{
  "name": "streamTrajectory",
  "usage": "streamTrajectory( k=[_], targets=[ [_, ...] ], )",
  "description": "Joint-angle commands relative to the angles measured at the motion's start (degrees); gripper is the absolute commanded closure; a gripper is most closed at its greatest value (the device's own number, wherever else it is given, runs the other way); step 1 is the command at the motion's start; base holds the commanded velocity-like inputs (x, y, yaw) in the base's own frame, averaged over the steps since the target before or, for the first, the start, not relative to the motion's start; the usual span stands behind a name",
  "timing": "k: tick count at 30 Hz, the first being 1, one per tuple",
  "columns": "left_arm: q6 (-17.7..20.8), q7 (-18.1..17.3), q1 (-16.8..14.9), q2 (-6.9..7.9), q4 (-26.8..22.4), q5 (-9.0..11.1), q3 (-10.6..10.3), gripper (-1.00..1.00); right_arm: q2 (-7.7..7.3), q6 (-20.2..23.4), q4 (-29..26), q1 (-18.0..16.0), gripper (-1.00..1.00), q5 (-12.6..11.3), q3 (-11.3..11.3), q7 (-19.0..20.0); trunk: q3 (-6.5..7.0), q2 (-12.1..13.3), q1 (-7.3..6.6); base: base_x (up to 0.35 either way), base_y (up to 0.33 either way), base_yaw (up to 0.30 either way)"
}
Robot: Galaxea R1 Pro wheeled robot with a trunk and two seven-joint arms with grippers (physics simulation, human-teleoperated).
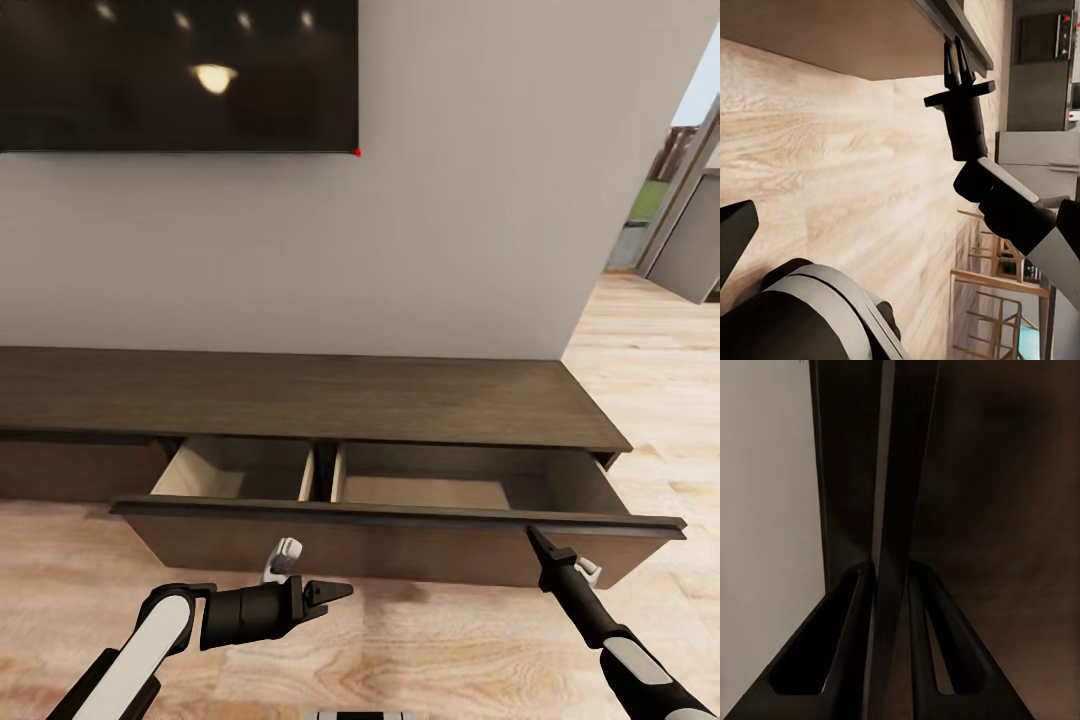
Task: Place each of the two pumpkins and all three candles from the living room inside a cabinet in the living room (use any cabinet), then make sure every cabinet is closed, and position the cauldron so it is next to a table in the living room.
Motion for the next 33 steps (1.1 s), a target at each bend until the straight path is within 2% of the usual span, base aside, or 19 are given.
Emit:
streamTrajectory(
  k=[1,33],
  targets=[
    [0.1,-0.5,0.0,0.04,0.0,-0.5,0.0,-1.00,-0.01,0.4,0.5,0.0,1.00,-0.6,-0.9,0.3,-0.05,0.0,0.00,-0.025,0.000,0.000],
    [0.1,-0.5,0.0,0.04,0.0,-0.5,0.0,-1.00,0.04,0.3,0.5,0.0,1.00,-0.6,-0.9,0.3,-0.05,0.0,0.00,-0.057,0.014,0.000]
  ],
)
